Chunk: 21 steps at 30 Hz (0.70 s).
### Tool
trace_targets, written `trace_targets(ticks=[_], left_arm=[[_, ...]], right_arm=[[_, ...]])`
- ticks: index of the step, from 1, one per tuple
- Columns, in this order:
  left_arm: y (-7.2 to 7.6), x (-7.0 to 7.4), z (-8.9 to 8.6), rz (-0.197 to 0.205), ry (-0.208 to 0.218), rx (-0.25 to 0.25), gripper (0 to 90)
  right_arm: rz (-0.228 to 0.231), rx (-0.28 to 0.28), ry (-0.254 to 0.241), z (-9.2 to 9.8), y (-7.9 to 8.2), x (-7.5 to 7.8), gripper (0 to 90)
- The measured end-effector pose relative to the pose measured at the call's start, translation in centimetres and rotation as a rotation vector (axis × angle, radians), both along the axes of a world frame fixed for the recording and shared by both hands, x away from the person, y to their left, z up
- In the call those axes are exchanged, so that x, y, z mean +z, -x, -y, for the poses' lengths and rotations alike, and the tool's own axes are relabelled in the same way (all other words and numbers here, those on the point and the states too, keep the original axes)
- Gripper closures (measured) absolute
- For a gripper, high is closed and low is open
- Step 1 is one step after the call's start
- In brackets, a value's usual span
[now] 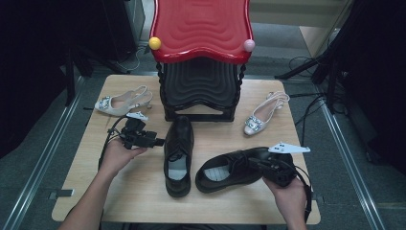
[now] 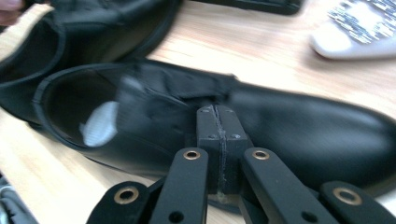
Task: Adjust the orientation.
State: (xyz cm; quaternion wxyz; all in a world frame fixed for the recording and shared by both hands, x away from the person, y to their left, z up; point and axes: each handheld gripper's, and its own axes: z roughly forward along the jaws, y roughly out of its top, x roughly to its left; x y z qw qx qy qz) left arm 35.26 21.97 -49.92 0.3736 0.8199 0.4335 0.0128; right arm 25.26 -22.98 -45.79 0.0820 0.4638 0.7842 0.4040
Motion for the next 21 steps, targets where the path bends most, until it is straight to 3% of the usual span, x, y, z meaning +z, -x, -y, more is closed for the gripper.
trace_targets(ticks=[6,15,21], left_arm=[[-0.3,-0.2,0.6,0.003,0.002,-0.018,42.0],[-0.4,-0.1,0.7,0.006,0.0,-0.017,42.1],[-0.2,-0.1,0.7,0.01,-0.009,-0.018,42.0]], right_arm=[[-0.042,-0.053,0.009,1.7,0.3,-1.3,90.0],[-0.109,-0.032,0.067,0.7,-0.2,-3.0,90.0],[-0.118,-0.024,0.051,0.7,-0.4,-3.4,90.0]])
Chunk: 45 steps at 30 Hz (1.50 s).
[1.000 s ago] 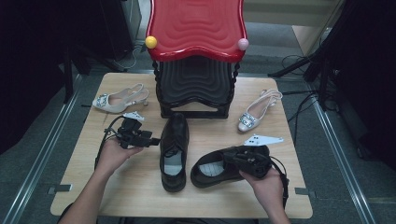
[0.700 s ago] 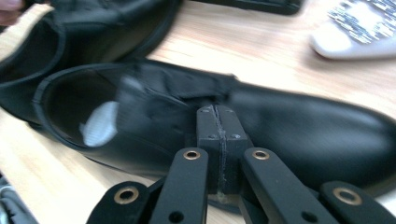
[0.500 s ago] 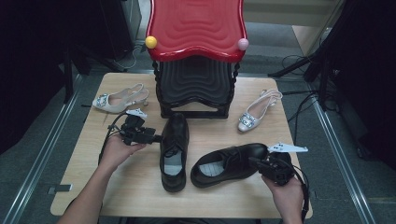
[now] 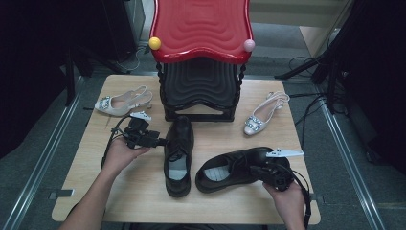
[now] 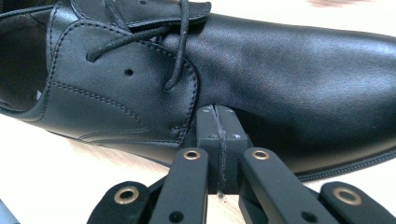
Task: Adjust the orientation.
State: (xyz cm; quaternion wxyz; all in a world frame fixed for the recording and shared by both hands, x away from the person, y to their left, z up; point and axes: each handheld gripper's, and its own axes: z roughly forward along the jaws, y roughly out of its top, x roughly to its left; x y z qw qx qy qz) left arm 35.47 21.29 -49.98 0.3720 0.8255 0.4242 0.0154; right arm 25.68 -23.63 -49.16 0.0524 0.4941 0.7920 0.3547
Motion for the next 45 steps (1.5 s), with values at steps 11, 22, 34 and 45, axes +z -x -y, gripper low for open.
trace_targets(ticks=[11,22,34,45], left_arm=[[0.8,0.3,-0.6,0.012,-0.012,0.016,41.8],[1.9,0.3,-1.4,0.019,-0.008,0.039,41.8],[2.9,0.3,-1.9,0.028,-0.013,0.058,41.8],[3.8,0.3,-2.5,0.026,-0.005,0.076,41.8]], right_arm=[[-0.019,0.026,-0.015,-0.4,-1.3,-0.3,90.0],[-0.013,0.063,-0.017,-1.6,-2.6,-0.3,90.0],[-0.01,0.098,-0.023,-2.8,-3.8,-0.4,90.0],[-0.01,0.126,-0.013,-3.7,-4.6,-0.3,90.0]])
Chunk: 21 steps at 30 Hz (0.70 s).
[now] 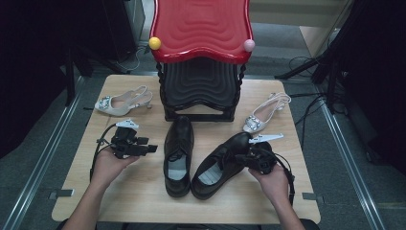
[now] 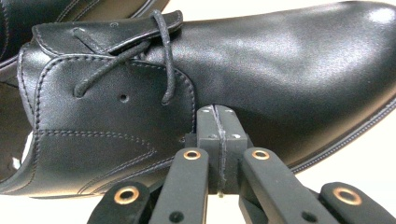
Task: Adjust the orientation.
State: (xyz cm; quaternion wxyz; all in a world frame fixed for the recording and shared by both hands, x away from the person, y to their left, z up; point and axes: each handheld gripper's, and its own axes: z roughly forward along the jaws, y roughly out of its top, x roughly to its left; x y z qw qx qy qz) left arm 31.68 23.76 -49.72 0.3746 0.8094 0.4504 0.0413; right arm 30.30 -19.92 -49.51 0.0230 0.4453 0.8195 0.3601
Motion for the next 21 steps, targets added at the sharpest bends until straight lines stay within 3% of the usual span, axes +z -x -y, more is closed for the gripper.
trace_targets(ticks=[7,13,21], left_arm=[[0.6,-0.2,-0.1,-0.005,-0.005,0.005,41.8],[1.1,-0.2,-0.1,-0.01,0.015,0.008,41.7],[1.6,-0.1,0.1,-0.004,0.015,-0.002,41.6]], right_arm=[[0.026,0.021,0.023,-1.0,-0.6,0.1,90.0],[0.017,0.02,0.027,-1.9,-1.4,0.2,90.0],[0.019,0.021,-0.002,-2.7,-2.6,0.2,90.0]])
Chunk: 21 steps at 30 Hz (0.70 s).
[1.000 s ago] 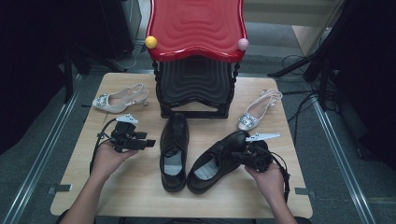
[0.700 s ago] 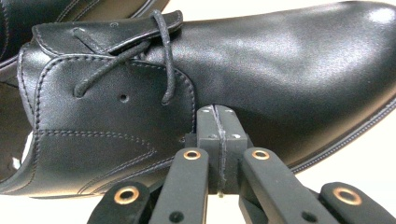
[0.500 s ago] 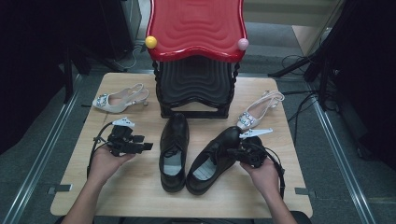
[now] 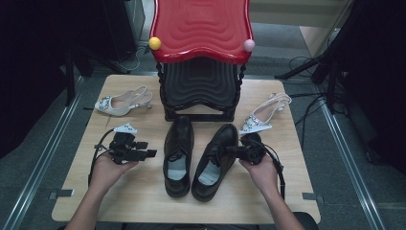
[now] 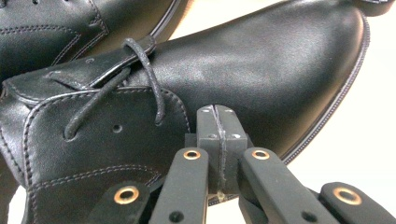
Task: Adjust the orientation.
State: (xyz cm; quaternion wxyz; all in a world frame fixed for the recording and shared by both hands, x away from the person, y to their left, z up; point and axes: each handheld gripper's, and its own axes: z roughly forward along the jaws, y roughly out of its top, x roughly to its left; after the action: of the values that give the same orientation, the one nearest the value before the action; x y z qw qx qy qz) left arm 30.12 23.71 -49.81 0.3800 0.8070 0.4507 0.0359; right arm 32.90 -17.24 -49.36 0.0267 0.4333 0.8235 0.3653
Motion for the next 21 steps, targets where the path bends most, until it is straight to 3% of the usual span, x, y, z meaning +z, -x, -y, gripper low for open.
trace_targets(ticks=[7,15,21], left_arm=[[0.1,0.1,0.1,0.004,0.002,-0.008,41.5],[-0.7,-0.1,0.4,0.003,0.002,-0.02,41.5],[-1.3,0.0,0.8,0.001,0.002,-0.033,41.5]], right_arm=[[0.023,-0.015,-0.016,0.5,0.3,0.6,90.0],[0.037,0.002,-0.044,1.1,2.8,1.3,90.0],[0.014,0.018,-0.036,1.2,4.2,0.9,90.0]])
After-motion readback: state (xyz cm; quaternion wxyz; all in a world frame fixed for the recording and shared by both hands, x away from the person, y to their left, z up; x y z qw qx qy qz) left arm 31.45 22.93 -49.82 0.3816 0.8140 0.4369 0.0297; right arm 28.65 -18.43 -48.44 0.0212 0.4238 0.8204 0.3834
